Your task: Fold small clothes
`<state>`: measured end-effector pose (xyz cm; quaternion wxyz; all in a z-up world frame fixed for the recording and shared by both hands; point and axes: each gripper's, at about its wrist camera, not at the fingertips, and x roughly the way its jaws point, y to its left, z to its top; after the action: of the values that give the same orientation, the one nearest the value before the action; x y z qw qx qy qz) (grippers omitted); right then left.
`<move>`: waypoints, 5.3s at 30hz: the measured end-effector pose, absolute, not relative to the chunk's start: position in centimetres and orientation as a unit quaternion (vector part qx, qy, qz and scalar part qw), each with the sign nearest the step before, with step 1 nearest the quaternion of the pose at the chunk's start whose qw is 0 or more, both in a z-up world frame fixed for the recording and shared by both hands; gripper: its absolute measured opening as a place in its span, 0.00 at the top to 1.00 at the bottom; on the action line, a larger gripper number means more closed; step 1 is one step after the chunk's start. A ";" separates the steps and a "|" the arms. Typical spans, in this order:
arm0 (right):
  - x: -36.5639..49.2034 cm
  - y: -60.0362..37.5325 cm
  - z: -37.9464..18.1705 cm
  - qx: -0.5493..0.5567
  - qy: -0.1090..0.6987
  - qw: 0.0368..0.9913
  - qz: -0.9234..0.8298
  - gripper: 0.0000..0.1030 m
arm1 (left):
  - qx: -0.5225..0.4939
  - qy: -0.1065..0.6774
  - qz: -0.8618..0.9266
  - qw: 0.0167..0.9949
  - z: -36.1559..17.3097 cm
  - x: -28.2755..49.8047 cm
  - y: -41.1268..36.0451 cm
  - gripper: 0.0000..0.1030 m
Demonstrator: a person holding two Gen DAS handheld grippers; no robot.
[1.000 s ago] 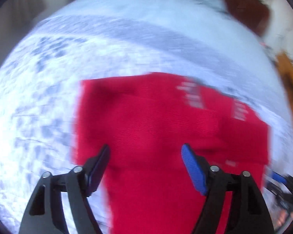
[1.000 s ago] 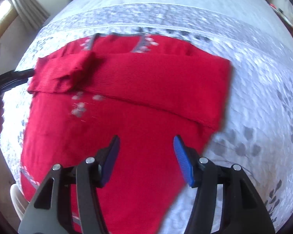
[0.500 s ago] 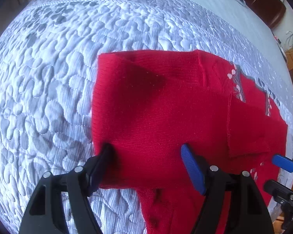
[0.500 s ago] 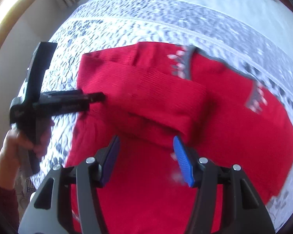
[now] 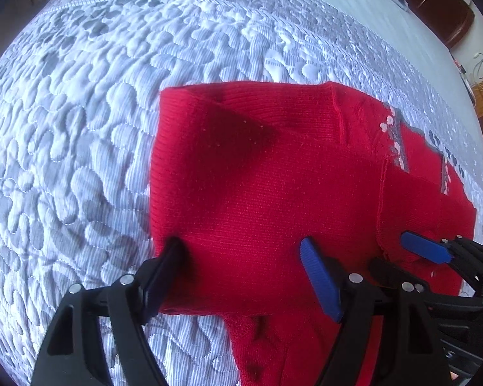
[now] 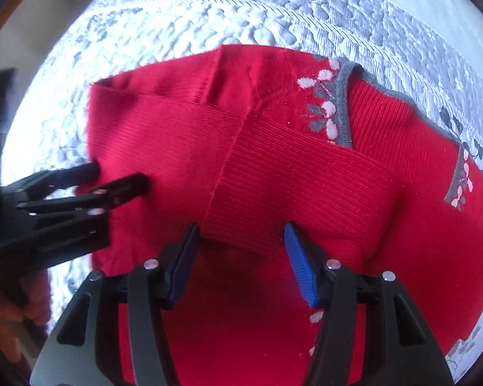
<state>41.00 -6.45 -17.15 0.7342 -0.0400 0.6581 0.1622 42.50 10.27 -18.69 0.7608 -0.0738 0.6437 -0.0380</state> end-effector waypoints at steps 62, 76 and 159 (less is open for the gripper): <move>33.7 -41.7 -18.4 0.228 0.587 0.774 0.072 0.78 | -0.010 0.603 0.053 0.796 -18.8 41.0 6.6 0.13; 24.6 -39.9 -13.8 0.176 0.587 0.785 0.095 0.54 | 0.008 0.617 -0.019 0.787 -16.6 34.9 7.0 0.12; 23.5 -37.7 -15.7 0.202 0.635 0.728 0.159 0.65 | -0.051 0.607 -0.156 0.778 -14.4 29.3 7.3 0.54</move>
<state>23.53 -37.73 -15.71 0.7280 0.2024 0.6354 0.1593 29.31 7.33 -14.44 0.7778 -0.0505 0.6069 -0.1555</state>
